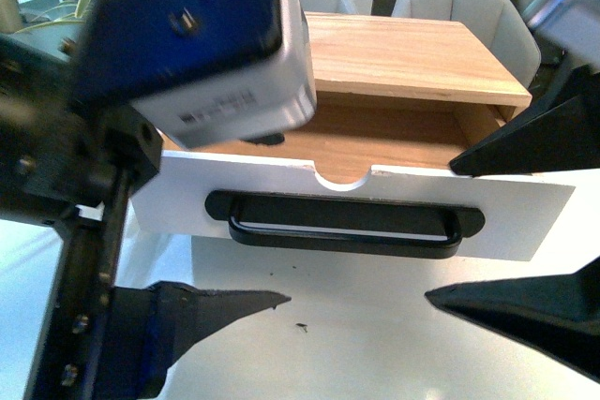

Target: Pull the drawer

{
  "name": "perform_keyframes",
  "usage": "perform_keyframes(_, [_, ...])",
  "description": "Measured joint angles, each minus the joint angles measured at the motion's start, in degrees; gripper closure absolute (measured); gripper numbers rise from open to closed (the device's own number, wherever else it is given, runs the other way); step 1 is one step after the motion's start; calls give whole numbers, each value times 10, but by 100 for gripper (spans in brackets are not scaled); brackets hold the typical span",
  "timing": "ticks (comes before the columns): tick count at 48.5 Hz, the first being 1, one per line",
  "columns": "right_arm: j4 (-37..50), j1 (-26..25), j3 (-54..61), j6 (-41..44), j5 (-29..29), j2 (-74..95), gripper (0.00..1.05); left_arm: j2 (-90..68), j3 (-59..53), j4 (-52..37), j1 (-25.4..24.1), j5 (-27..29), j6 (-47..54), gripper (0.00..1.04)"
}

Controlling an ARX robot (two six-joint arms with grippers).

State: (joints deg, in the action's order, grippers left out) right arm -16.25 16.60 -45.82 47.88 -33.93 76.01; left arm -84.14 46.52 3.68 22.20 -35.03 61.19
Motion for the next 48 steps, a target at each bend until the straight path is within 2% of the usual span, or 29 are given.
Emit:
perform_keyframes(5, [64, -11, 42, -57, 9, -56, 9, 58, -44, -67, -1, -3, -62, 7])
perform_keyframes(10, [124, -24, 79, -110, 35, -102, 9, 107, -86, -138, -5, 17, -120, 7])
perform_keyframes(19, [237, -58, 170, -225, 129, -233, 9, 220, -180, -298, -35, 124, -266, 7])
perform_keyframes(22, [278, -85, 205, -263, 195, -290, 9, 271, -212, -329, -52, 174, -322, 7])
perform_keyframes(25, [293, -123, 240, -296, 256, -351, 9, 337, -246, -320, -73, 203, -387, 7])
perform_keyframes(28, [276, -154, 268, -320, 280, -410, 9, 406, -279, -289, -89, 217, -435, 7])
perform_keyframes(35, [214, -219, 301, -369, 291, -531, 9, 553, -347, -209, -114, 234, -495, 7])
perform_keyframes(40, [163, -260, 315, -399, 293, -614, 9, 643, -372, -151, -160, 224, -545, 7])
perform_keyframes(48, [153, -282, 347, -449, 323, -663, 9, 753, -381, -66, -237, 193, -604, 7])
